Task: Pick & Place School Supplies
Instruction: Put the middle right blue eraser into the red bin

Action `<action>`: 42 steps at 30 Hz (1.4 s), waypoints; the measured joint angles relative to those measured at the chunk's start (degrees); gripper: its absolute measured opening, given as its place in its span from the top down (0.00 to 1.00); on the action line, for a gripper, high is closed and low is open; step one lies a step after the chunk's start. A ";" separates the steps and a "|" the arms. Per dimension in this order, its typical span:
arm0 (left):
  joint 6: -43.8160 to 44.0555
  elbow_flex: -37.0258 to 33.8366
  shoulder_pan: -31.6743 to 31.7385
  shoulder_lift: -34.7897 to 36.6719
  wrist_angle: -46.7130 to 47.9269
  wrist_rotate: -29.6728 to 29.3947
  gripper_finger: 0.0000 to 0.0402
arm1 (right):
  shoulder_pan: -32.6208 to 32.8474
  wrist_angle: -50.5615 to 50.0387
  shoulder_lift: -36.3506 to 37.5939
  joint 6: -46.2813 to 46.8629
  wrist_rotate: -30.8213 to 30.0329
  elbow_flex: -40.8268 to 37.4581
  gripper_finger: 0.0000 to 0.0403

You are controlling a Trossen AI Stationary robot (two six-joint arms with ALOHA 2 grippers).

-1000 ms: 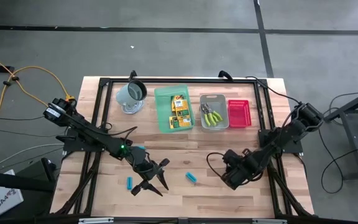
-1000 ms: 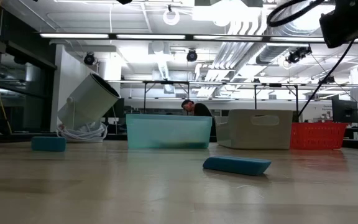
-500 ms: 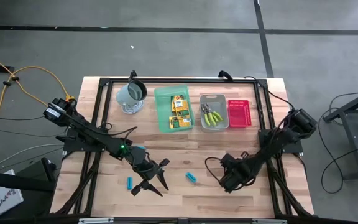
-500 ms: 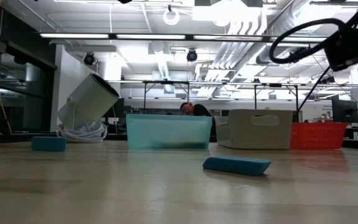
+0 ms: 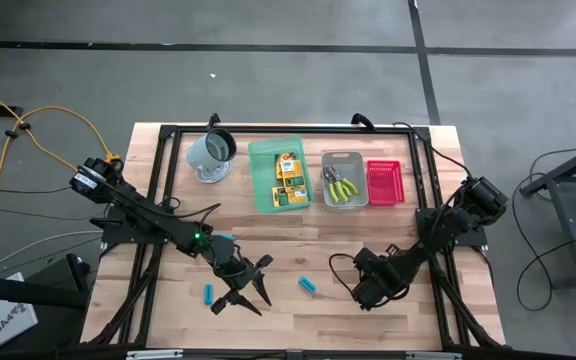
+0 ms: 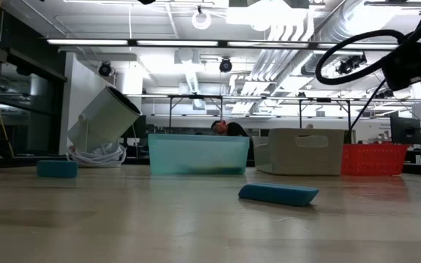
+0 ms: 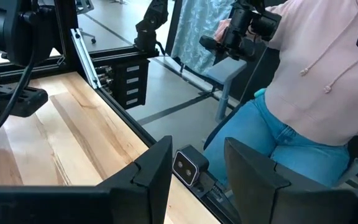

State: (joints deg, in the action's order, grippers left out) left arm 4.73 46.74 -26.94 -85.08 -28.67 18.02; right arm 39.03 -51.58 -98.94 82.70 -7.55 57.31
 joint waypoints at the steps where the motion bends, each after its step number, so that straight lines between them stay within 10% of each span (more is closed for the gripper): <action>1: 0.00 0.00 0.00 0.00 0.00 0.00 0.65 | 0.00 0.71 0.00 0.04 0.00 -0.59 0.67; 18: -0.41 0.00 -1.10 0.00 -0.09 -0.10 0.65 | 0.00 1.12 0.00 0.58 3.35 -2.57 0.68; 30: -0.42 0.00 -1.11 0.00 -0.09 -0.07 0.65 | -0.02 1.10 0.06 -1.88 4.75 -2.57 0.93; 42: -0.42 0.00 -1.11 0.00 -0.07 -0.05 0.65 | -0.90 -1.82 5.50 -1.95 0.79 -2.59 0.93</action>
State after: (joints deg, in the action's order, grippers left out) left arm 4.32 46.74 -28.05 -85.08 -28.73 17.97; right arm 38.12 -53.39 -93.43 80.75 -6.77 54.72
